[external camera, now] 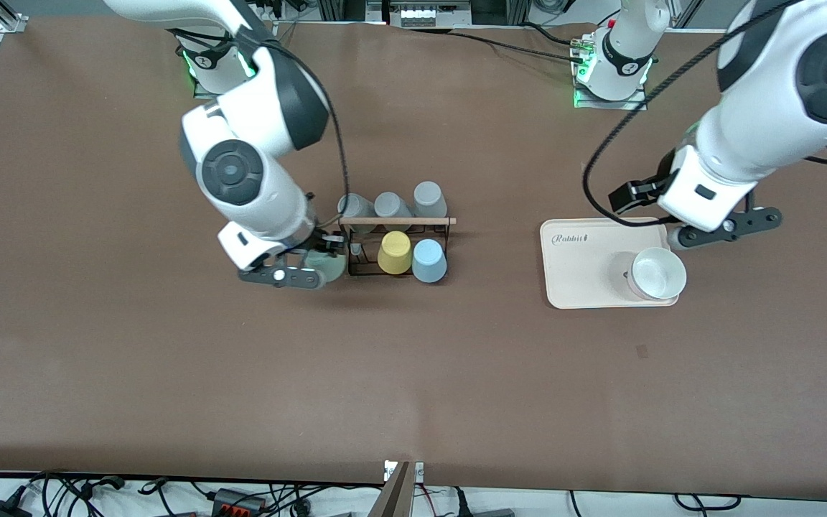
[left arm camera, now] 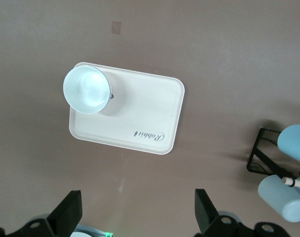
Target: Hang scattered cups on rack with three cups
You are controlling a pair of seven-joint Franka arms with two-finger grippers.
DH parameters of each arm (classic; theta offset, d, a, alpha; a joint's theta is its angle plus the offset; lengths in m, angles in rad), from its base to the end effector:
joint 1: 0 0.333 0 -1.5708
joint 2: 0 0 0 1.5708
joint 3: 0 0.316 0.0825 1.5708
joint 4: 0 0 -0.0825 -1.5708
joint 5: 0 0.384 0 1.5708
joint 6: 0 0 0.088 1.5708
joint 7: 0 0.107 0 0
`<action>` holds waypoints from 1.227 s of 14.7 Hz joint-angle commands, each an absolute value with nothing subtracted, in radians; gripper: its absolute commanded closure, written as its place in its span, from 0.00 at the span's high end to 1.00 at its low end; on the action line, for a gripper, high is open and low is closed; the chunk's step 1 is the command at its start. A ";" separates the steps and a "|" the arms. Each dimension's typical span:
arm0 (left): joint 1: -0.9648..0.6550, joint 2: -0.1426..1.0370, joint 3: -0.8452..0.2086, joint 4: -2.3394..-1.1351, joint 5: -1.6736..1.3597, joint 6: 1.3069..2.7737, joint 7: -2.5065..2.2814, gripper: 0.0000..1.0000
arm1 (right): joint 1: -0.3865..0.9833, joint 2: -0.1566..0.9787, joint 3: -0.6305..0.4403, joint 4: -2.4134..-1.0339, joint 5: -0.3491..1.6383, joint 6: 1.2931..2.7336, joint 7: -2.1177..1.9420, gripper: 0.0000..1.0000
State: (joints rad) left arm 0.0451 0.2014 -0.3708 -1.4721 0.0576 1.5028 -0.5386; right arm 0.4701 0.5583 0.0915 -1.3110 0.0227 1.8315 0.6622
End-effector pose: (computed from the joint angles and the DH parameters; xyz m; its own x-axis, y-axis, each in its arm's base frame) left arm 0.5770 -0.1666 0.5556 0.9664 0.2143 -0.1421 0.2066 -0.9761 -0.0672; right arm 0.6093 0.3692 0.4143 0.9904 -0.1180 -0.0716 -0.1206 -0.9921 -0.0330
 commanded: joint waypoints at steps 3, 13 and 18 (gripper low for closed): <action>0.121 0.042 -0.379 -1.692 0.002 1.609 -0.407 1.00 | 0.517 0.615 0.084 -1.253 0.031 1.859 0.752 0.39; 0.094 0.008 -0.233 -1.690 -0.020 1.651 -0.051 1.00 | 0.551 0.670 0.084 -1.282 0.029 1.847 0.790 0.39; 0.097 -0.006 -0.239 -1.684 -0.020 1.609 -0.100 1.00 | 0.552 0.680 0.084 -1.321 0.023 1.853 0.787 0.67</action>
